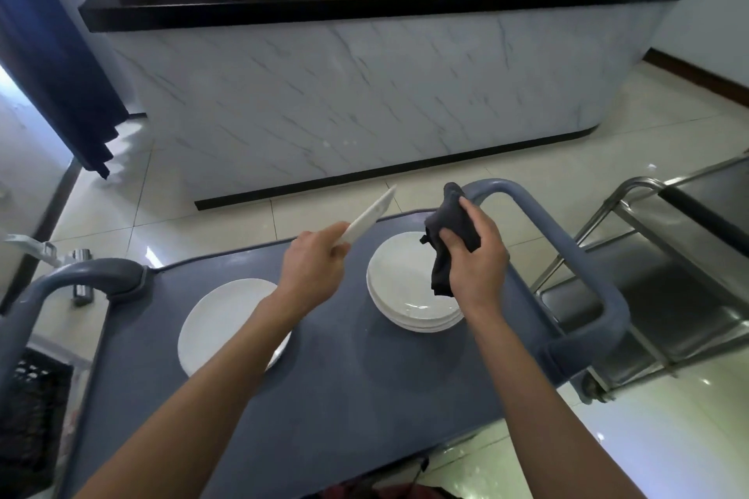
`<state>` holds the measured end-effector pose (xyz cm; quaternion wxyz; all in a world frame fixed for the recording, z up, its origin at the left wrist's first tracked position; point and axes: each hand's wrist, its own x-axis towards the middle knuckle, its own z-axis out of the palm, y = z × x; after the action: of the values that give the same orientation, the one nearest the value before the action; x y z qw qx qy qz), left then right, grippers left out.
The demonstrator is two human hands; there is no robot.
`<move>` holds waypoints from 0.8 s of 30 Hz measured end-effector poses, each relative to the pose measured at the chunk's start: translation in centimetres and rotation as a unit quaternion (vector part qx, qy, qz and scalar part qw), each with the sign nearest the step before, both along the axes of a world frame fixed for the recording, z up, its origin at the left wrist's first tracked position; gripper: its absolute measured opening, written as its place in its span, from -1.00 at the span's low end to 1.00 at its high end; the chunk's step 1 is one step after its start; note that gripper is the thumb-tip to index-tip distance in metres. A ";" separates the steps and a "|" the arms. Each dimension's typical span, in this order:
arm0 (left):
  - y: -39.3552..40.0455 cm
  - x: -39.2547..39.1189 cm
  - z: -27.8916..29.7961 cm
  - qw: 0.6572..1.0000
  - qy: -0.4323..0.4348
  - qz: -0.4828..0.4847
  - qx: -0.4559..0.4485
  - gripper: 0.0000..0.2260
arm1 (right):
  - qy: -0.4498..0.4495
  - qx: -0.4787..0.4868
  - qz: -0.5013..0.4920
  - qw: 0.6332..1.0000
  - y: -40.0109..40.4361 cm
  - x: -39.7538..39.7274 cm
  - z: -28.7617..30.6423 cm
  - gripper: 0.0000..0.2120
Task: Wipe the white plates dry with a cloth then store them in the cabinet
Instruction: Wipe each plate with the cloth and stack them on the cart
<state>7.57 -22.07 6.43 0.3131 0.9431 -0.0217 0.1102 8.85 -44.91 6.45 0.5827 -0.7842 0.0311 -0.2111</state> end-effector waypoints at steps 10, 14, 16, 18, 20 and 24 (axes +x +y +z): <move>-8.6 1.2 -3.1 0.986 -0.015 -0.044 0.160 -0.56 | -0.018 -0.013 -0.001 1.000 -7.4 -0.4 -1.4 -0.52; -10.9 1.7 -5.2 0.980 -0.007 -0.054 0.191 -0.50 | -0.012 -0.022 0.006 1.000 -9.4 -0.8 -2.1 -0.53; -11.8 1.5 -5.9 0.976 -0.006 -0.063 0.210 -0.49 | -0.003 -0.025 0.012 1.000 -10.2 -1.1 -2.4 -0.53; -12.6 1.0 -6.4 0.972 -0.018 -0.069 0.225 -0.50 | 0.006 -0.023 0.017 1.000 -10.8 -1.2 -2.8 -0.53; -13.1 0.6 -6.7 0.971 -0.030 -0.066 0.229 -0.51 | 0.013 -0.024 0.020 0.999 -11.2 -1.3 -3.1 -0.54; -13.6 0.5 -8.2 0.956 -0.009 -0.125 0.265 -0.50 | 0.026 -0.027 0.022 0.999 -11.9 -1.3 -3.6 -0.54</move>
<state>8.10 -35.63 -1.79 0.0628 0.9809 -0.1706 0.0695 7.56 -56.83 2.82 0.5648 -0.8055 0.0232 -0.1780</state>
